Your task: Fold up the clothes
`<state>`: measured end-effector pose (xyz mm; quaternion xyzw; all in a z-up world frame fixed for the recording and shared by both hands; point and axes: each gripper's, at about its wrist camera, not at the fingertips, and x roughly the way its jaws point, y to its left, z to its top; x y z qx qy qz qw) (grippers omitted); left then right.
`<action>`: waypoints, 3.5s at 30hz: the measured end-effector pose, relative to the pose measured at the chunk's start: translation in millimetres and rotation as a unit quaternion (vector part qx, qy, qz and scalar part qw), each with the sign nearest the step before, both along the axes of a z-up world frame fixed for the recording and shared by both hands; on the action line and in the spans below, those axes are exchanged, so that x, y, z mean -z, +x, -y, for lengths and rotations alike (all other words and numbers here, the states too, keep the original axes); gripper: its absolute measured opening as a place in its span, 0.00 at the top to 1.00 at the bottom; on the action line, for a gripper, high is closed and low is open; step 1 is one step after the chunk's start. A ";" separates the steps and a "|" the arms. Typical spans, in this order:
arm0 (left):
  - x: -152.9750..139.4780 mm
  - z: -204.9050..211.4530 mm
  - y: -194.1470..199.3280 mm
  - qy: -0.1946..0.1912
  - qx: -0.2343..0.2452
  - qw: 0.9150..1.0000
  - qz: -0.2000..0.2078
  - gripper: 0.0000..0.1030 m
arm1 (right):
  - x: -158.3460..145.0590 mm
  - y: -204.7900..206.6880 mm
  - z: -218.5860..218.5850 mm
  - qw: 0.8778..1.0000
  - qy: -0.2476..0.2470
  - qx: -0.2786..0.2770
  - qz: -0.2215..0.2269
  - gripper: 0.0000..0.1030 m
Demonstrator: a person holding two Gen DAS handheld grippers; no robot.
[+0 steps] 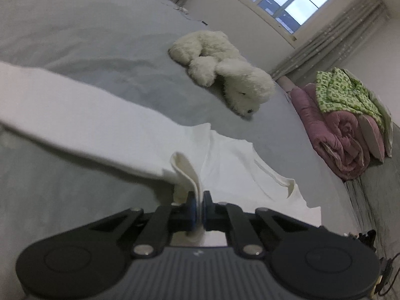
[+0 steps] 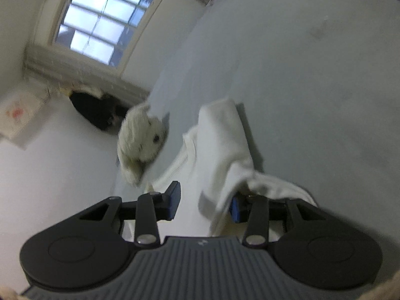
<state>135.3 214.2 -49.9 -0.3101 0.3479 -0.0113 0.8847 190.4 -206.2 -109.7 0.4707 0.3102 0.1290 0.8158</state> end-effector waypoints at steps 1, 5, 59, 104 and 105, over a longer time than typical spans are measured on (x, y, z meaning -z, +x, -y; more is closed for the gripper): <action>-2.0 1.5 1.3 0.004 0.003 1.000 0.005 0.96 | -1.2 -1.4 2.8 1.000 0.009 0.004 0.007 0.57; -13.1 6.8 7.8 0.009 0.011 0.999 0.044 0.96 | -8.6 -6.4 11.1 0.999 0.020 0.016 0.043 0.71; 11.6 252.3 82.1 0.073 0.346 0.930 0.105 0.87 | 5.2 74.4 61.1 0.996 -0.072 -0.058 0.002 0.72; -3.7 173.1 36.2 0.141 0.234 0.961 0.034 0.55 | -62.9 -18.2 23.9 0.963 -0.250 -0.099 -0.026 0.60; -7.1 165.1 32.5 0.146 0.223 0.963 0.029 0.54 | -66.4 -21.0 24.4 0.965 -0.243 -0.094 -0.024 0.60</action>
